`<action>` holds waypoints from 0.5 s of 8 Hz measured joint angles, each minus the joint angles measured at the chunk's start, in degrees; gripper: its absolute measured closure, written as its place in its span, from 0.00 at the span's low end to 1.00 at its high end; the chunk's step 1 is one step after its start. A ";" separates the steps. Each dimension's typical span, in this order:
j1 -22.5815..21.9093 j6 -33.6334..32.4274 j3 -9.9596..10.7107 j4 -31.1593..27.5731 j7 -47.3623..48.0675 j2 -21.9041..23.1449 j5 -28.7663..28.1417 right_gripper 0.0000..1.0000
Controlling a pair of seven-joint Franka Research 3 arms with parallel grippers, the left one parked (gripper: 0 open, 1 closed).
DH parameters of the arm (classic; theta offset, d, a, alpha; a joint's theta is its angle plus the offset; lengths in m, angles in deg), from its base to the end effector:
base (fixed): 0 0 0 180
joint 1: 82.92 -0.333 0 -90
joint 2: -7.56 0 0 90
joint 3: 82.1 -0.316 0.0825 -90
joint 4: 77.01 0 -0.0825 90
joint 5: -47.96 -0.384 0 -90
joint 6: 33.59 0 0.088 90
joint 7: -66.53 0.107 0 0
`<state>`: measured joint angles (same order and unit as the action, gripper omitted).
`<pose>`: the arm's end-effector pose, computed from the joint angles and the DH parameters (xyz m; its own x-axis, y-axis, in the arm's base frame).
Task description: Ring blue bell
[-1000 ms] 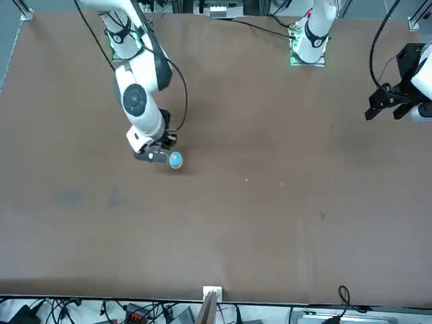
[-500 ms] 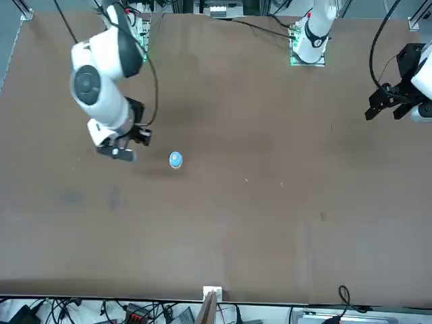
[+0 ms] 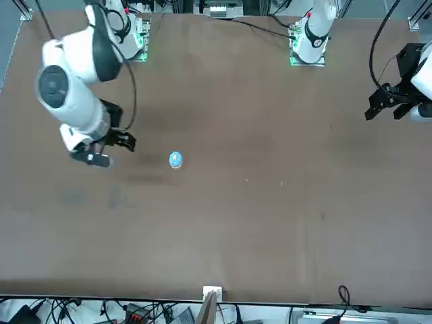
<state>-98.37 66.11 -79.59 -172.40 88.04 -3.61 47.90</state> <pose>0.5924 0.1380 0.4800 0.9826 -0.1508 -0.1082 -0.1460 -0.9880 0.0507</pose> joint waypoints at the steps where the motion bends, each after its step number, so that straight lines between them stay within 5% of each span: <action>1: 2.76 -7.16 0.31 3.73 -3.68 0.91 0.00 0.00; 4: 14.10 -16.42 0.66 9.68 -16.50 2.00 -0.03 0.00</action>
<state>-84.27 49.68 -78.93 -162.72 71.55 -1.62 47.87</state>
